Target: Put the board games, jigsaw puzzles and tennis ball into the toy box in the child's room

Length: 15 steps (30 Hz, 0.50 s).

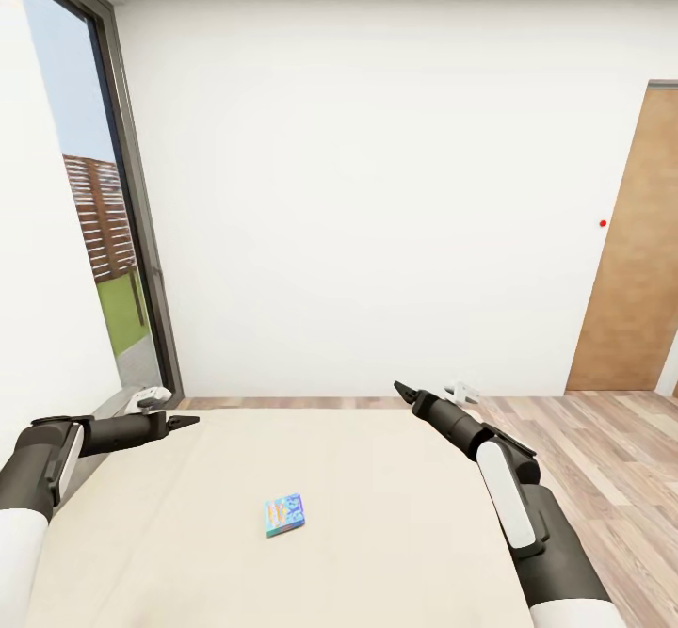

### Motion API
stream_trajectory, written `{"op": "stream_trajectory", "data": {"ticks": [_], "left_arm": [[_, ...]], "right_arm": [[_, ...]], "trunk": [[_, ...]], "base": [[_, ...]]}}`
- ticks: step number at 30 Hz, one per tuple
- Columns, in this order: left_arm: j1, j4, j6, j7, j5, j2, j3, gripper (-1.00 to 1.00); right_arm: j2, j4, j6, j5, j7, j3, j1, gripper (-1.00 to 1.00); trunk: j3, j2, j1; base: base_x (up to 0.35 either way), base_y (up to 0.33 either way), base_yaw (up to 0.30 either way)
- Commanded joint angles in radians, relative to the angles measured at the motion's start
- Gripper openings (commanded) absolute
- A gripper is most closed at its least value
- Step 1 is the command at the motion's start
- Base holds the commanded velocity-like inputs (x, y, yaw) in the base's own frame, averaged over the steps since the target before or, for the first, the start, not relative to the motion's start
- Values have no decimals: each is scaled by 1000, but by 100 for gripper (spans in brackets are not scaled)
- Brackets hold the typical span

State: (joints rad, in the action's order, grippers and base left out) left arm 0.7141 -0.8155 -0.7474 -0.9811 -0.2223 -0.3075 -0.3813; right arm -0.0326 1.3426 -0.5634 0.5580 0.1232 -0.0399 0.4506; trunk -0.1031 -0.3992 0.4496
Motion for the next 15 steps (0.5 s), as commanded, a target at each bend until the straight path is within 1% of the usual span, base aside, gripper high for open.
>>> {"op": "stream_trajectory", "data": {"ticks": [1,11,15], "left_arm": [[1,-1,-6,-9,-9,1,-4,100],[1,0,-10,-7,-10,4,-5,100],[4,3,-21,9,-15,10,-3,100]], "right_arm": [[-1,1,-6,1,5,-3,0,100],[-1,5,-10,-13,0,-1,0,100],[0,6,-20,-12,-31,-5,0,100]], "trunk": [[1,-1,0],[1,-1,0],[1,-1,0]], "base": [[0,0,0],[0,0,0],[0,0,0]]}}
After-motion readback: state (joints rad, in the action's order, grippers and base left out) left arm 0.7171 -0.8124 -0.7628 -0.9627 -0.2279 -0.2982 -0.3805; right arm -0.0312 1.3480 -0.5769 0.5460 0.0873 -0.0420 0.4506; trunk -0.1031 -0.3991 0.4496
